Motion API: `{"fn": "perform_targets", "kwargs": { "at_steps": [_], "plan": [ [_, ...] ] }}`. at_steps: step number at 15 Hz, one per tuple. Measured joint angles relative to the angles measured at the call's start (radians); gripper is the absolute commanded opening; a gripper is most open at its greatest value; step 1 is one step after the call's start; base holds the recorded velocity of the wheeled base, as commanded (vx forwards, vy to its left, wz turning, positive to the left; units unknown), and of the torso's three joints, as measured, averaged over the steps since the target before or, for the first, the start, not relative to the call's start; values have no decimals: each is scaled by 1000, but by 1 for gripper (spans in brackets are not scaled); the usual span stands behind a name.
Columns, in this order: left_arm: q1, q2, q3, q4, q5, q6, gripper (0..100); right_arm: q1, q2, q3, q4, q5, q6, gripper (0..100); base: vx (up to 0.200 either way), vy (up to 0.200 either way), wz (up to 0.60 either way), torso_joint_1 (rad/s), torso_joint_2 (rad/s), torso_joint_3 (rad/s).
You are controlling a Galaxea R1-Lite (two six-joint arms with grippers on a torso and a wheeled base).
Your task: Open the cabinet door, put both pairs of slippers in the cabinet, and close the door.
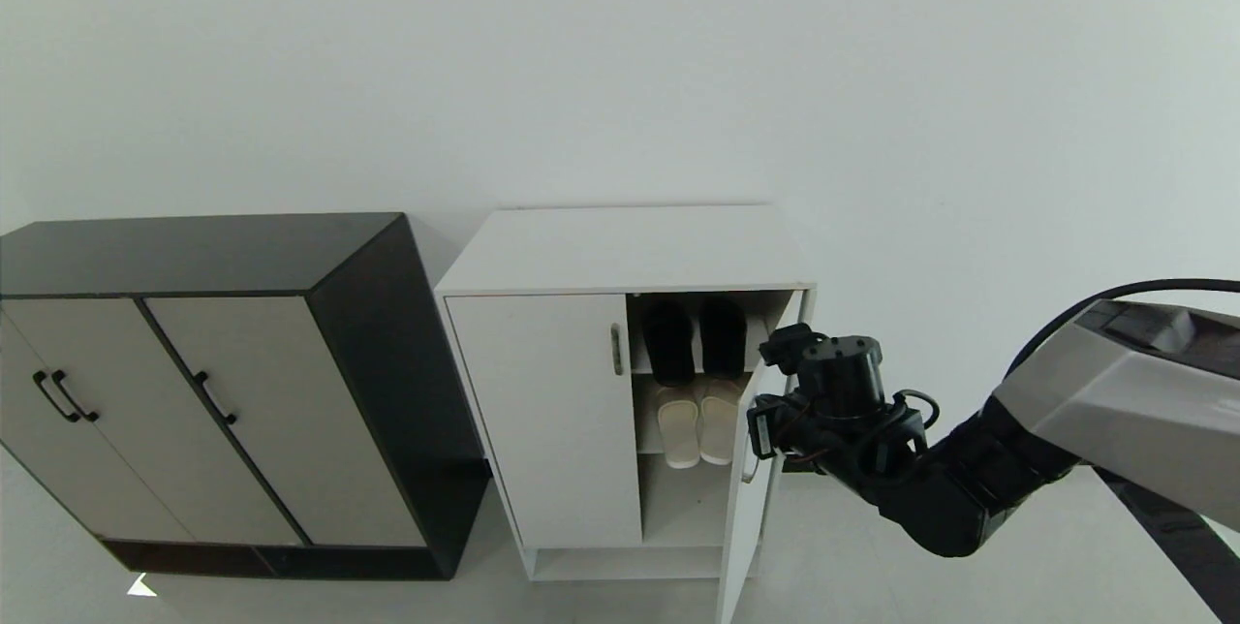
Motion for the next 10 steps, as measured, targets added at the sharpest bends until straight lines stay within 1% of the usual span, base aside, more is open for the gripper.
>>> {"fn": "perform_targets", "kwargs": {
  "at_steps": [3,8,9,10],
  "plan": [
    [0,0,0,0,0,0,0,0,61,-22,-209,15,13,0,0,0,0,0,0,0],
    [0,0,0,0,0,0,0,1,90,25,-321,102,17,0,0,0,0,0,0,0],
    [0,0,0,0,0,0,0,0,89,40,-330,135,17,0,0,0,0,0,0,0],
    [0,0,0,0,0,0,0,-1,87,73,-343,200,17,0,0,0,0,0,0,0]
  ]
}}
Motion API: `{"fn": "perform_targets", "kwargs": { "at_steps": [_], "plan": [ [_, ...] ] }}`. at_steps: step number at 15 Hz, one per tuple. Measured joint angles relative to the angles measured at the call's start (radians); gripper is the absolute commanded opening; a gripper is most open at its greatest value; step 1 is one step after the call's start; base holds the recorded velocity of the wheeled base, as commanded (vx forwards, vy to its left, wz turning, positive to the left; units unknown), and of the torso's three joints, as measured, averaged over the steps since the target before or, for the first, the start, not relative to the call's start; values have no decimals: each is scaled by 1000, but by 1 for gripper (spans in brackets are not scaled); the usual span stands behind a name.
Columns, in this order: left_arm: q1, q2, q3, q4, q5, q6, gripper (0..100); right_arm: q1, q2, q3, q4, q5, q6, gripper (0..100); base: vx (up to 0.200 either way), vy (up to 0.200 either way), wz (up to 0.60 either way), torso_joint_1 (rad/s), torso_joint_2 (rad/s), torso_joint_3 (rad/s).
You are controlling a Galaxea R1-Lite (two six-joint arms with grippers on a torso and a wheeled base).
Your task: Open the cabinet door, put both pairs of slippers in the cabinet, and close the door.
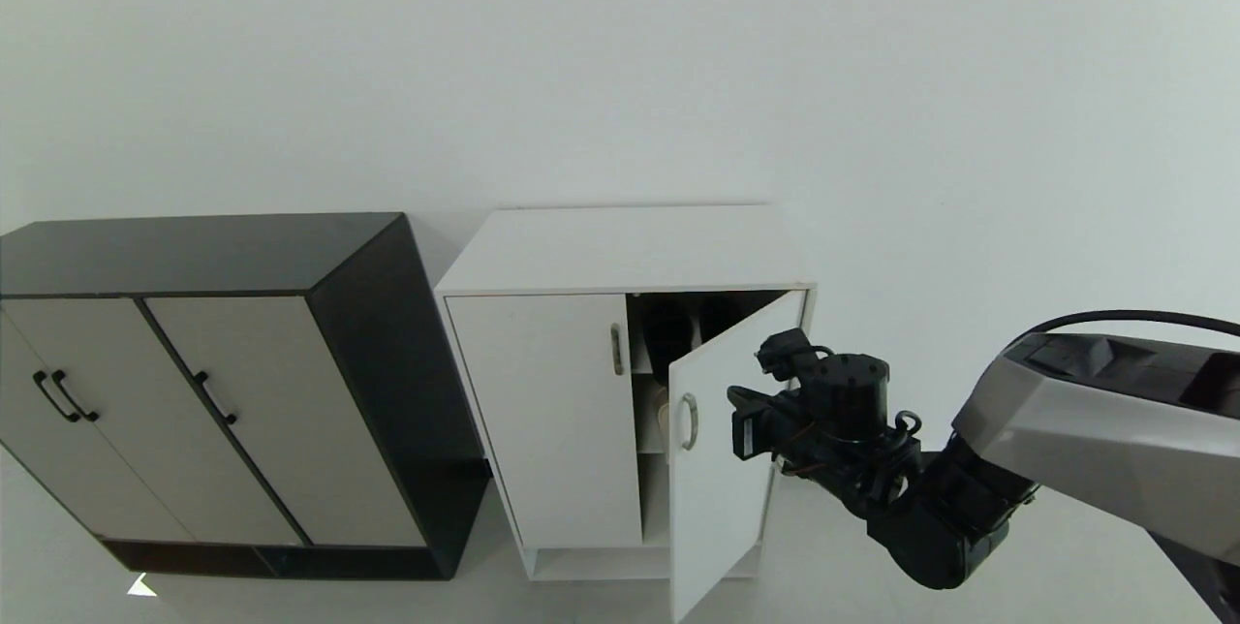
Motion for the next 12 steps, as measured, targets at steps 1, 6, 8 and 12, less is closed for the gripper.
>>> {"fn": "perform_targets", "kwargs": {
  "at_steps": [1,6,8,12],
  "plan": [
    [0,0,0,0,0,0,0,-3,-4,34,-15,70,-1,0,200,0,0,-2,2,2],
    [0,0,0,0,-1,2,0,-23,-30,117,-38,161,-1,0,200,0,0,0,2,3],
    [0,0,0,0,-2,2,0,-22,-33,126,-37,164,-3,0,200,0,0,2,0,5],
    [0,0,0,0,-1,1,0,-25,-30,126,-37,170,-3,0,50,0,0,3,1,1]
  ]
}}
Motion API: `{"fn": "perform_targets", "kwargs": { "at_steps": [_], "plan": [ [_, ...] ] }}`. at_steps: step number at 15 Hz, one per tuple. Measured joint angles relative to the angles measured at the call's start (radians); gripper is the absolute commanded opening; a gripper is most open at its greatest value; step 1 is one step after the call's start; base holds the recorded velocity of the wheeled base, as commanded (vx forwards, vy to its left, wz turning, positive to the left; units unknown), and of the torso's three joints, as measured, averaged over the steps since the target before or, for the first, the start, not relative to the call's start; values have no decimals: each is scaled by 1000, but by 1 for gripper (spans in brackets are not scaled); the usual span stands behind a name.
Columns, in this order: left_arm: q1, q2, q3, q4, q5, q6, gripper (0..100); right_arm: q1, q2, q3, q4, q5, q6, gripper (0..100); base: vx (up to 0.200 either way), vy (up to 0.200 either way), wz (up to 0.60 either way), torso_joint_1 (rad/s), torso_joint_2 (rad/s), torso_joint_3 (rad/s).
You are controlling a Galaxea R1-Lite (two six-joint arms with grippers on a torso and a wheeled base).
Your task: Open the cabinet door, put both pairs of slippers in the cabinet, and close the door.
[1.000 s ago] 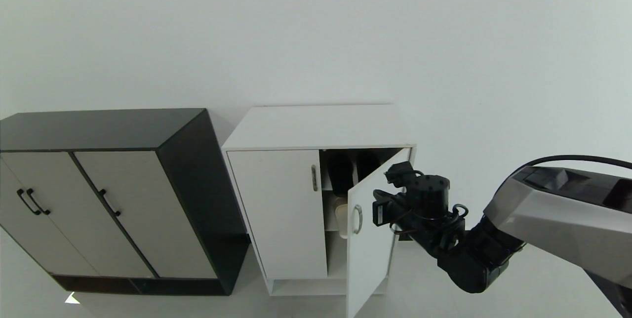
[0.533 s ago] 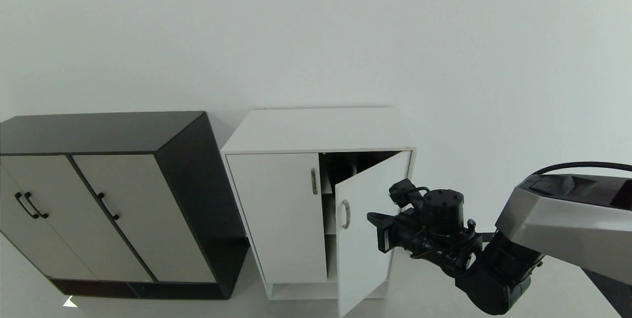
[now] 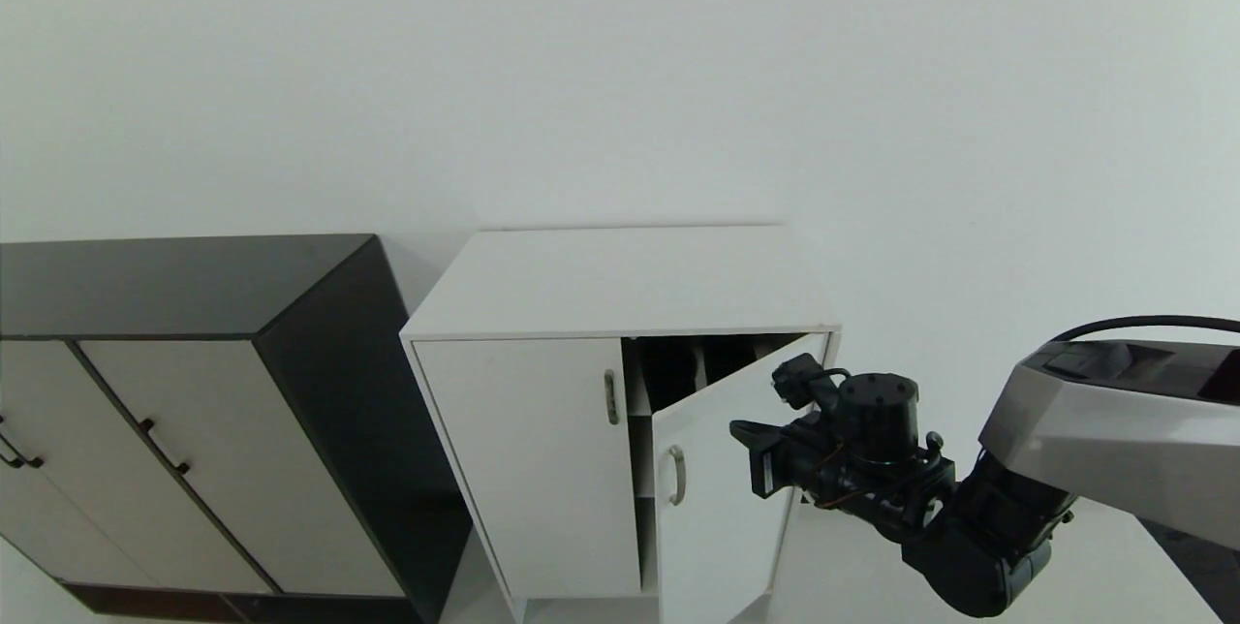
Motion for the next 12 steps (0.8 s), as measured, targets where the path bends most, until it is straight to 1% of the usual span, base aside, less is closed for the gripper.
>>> {"fn": "perform_targets", "kwargs": {
  "at_steps": [4,7,12],
  "plan": [
    [0,0,0,0,1,-1,0,1,16,-29,1,1,1,0,0,0,0,0,0,0],
    [0,0,0,0,1,-1,0,-15,47,-74,2,0,1,0,0,0,0,0,0,0],
    [0,0,0,0,1,-1,0,-64,117,-202,49,1,1,0,0,0,0,0,0,0]
  ]
}}
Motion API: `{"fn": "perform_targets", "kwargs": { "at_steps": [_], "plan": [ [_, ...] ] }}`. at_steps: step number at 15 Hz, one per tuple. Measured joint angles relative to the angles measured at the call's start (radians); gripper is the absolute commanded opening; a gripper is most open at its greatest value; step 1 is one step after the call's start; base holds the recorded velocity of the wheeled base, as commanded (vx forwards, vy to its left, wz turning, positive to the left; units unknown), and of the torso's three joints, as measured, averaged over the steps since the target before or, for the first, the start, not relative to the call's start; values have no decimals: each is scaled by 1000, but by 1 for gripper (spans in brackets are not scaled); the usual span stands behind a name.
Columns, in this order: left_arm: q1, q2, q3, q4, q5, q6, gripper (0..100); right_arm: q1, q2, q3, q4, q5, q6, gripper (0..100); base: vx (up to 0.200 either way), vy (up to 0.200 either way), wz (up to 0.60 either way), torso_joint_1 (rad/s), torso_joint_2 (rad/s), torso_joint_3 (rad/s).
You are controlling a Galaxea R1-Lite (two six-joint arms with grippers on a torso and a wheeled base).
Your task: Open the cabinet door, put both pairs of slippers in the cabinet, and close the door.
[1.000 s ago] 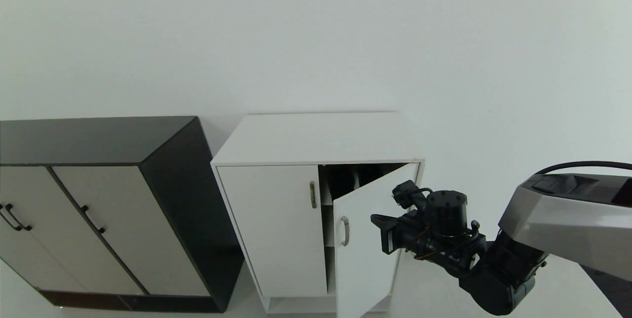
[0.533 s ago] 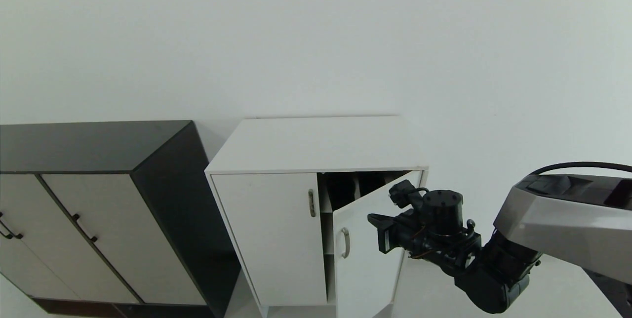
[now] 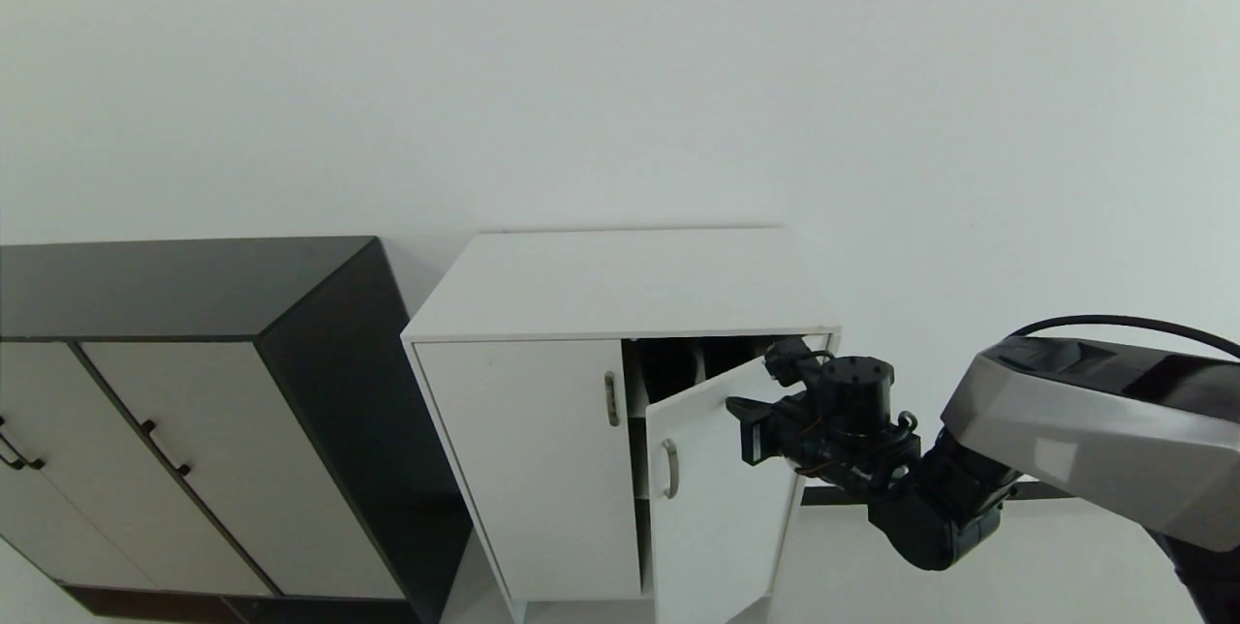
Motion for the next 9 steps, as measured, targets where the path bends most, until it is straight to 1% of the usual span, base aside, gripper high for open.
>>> {"fn": "perform_targets", "kwargs": {
  "at_steps": [5,9],
  "plan": [
    [0,0,0,0,0,-1,0,-55,80,-136,69,0,1,0,0,0,0,0,0,0],
    [0,0,0,0,0,-1,0,-73,111,-235,144,0,1,0,0,0,0,0,0,0]
  ]
}}
